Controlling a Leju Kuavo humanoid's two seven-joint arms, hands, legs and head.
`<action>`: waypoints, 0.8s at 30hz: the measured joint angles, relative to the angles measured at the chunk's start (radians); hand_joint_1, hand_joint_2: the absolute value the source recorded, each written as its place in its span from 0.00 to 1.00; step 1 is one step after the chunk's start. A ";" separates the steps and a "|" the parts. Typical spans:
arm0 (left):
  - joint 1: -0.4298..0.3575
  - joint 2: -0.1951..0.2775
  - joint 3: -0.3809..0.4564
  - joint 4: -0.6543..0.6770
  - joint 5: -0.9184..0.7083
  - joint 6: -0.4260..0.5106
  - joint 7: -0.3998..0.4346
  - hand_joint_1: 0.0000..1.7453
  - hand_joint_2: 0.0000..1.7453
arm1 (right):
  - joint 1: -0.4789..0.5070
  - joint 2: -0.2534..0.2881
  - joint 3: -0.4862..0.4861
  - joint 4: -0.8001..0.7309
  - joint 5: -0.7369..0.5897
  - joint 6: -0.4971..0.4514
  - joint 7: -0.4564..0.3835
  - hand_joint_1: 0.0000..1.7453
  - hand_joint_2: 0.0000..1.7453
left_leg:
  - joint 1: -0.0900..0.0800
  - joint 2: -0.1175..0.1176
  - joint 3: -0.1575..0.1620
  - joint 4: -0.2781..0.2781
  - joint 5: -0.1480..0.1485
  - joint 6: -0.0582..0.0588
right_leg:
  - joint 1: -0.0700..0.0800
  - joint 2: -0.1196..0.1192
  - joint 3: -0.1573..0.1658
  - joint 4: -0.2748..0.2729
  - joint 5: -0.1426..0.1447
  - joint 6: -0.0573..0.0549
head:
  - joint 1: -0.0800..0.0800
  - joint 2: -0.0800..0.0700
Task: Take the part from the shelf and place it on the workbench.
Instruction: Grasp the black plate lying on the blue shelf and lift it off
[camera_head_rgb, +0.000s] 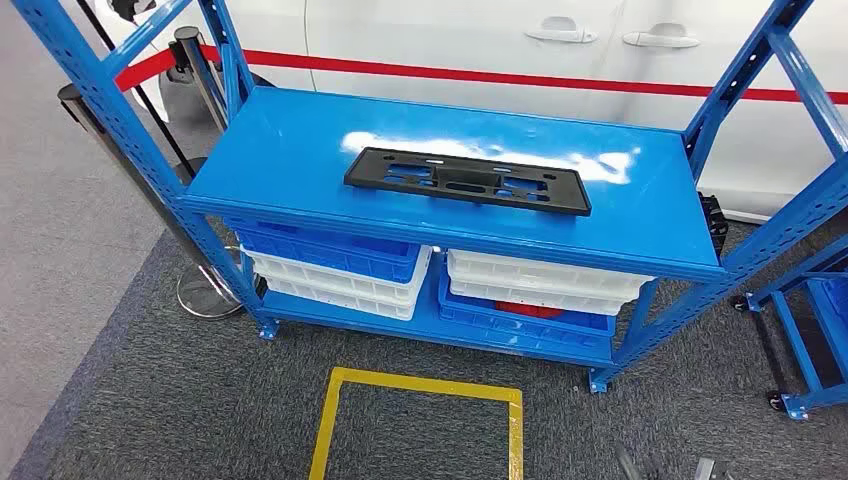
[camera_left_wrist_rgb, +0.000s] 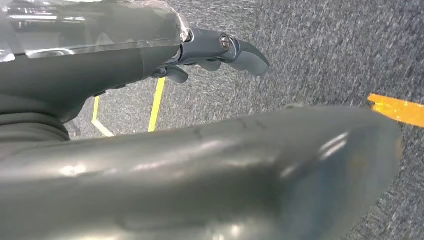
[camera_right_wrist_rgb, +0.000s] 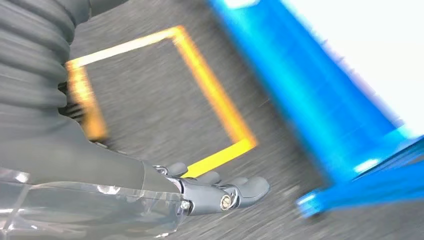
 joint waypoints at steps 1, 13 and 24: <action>0.000 0.000 -0.001 0.000 -0.001 -0.001 0.000 0.00 0.00 | -0.006 -0.003 0.000 -0.003 0.000 0.013 -0.008 0.00 1.00 | 0.000 0.000 0.000 0.000 0.000 0.000 | 0.000 0.000 0.000 0.000 0.000 0.000 | 0.000 0.000; -0.003 -0.002 -0.012 0.003 -0.012 -0.036 0.005 0.00 0.00 | -0.123 -0.016 0.012 -0.207 0.011 0.334 -0.153 0.00 1.00 | 0.000 -0.001 0.000 0.000 0.000 0.000 | 0.000 0.000 0.000 0.000 0.000 0.000 | 0.000 0.000; -0.005 -0.008 -0.012 0.004 -0.005 -0.062 0.006 0.00 0.00 | -0.147 0.082 0.178 -0.558 -0.003 0.456 -0.191 0.00 1.00 | -0.007 -0.002 -0.003 0.005 0.000 0.002 | -0.003 -0.001 0.000 -0.002 0.003 0.004 | 0.000 0.000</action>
